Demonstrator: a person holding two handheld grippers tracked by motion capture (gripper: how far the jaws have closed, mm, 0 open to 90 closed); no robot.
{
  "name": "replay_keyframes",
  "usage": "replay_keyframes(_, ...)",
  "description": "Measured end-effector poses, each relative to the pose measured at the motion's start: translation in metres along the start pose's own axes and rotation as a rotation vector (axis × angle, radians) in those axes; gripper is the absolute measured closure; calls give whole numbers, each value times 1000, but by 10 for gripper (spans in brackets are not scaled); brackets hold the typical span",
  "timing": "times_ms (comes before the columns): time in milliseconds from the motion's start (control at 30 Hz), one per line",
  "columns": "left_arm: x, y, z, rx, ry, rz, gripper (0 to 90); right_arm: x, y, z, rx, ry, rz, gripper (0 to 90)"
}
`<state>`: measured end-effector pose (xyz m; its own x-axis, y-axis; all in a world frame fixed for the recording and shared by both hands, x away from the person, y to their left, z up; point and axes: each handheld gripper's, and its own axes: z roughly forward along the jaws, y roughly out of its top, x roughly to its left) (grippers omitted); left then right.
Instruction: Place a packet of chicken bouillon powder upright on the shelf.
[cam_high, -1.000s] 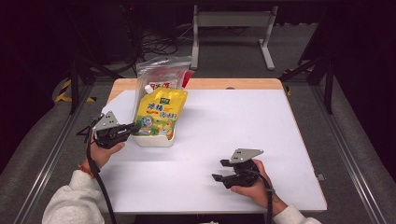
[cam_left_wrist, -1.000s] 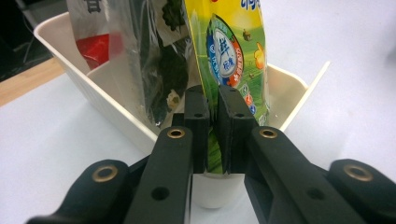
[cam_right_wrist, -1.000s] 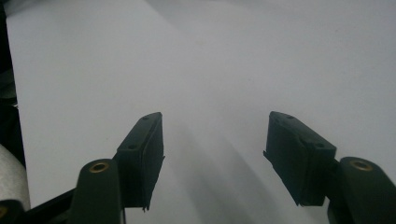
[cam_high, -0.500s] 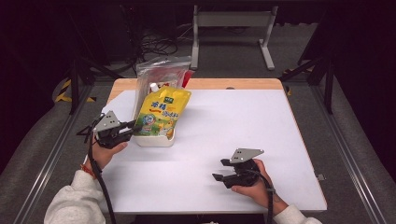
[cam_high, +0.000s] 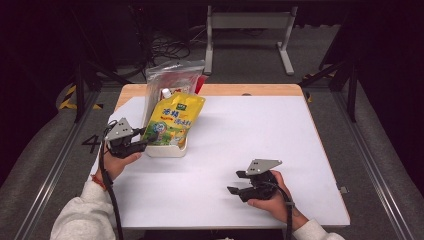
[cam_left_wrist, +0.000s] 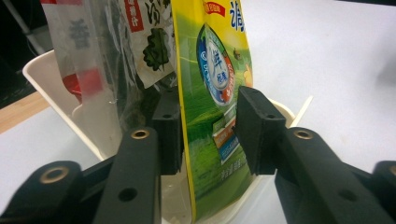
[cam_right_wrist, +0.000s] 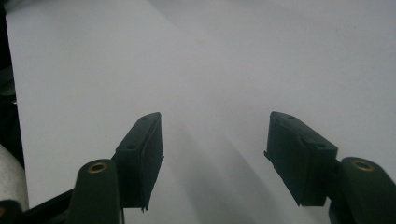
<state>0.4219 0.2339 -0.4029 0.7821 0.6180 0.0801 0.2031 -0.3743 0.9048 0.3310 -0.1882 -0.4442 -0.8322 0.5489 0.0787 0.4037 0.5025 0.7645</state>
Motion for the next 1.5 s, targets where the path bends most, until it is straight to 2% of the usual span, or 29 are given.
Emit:
replay_keyframes(33,0,0,1,2,7,-12,545,0,0,0,1,0,1,362)
replay_keyframes(67,1,0,2,2,-5,-15,545,0,0,0,0,0,1,362)
replay_keyframes(100,0,0,2,-4,-10,-10,600,0,0,0,1,1,2,361)
replay_keyframes(133,0,1,2,-4,-9,-8,608,0,0,0,1,1,2,361)
replay_keyframes(200,-1,2,1,-10,-31,6,713,0,0,1,2,2,1,360)
replay_keyframes(300,-1,3,-1,6,-61,25,777,0,0,1,3,3,2,359)
replay_keyframes(433,-4,1,1,93,-34,61,790,0,0,0,2,2,2,358)
replay_keyframes(467,-4,1,1,93,-34,61,791,0,0,0,2,2,3,358)
replay_keyframes(500,-2,-4,1,114,-29,59,791,0,0,0,1,1,4,358)
replay_keyframes(633,-1,-7,1,123,-25,40,791,-1,-1,-1,-1,0,7,358)
replay_keyframes(800,3,-10,2,120,-30,8,790,-2,-1,0,8,0,10,354)
replay_keyframes(933,2,-11,2,101,-10,9,776,-2,-1,0,8,1,9,352)
replay_keyframes(1267,-1,-12,-3,51,32,-8,665,-3,-1,-2,1,-8,7,350)
replay_keyframes(1300,-2,-12,-3,42,24,-19,655,-3,0,-2,0,-9,6,350)
replay_keyframes(1400,-3,-11,-5,25,25,-20,650,-3,0,-3,-4,-12,4,350)
replay_keyframes(1500,-6,-10,-7,19,44,-24,587,-3,0,-4,-5,-14,5,349)
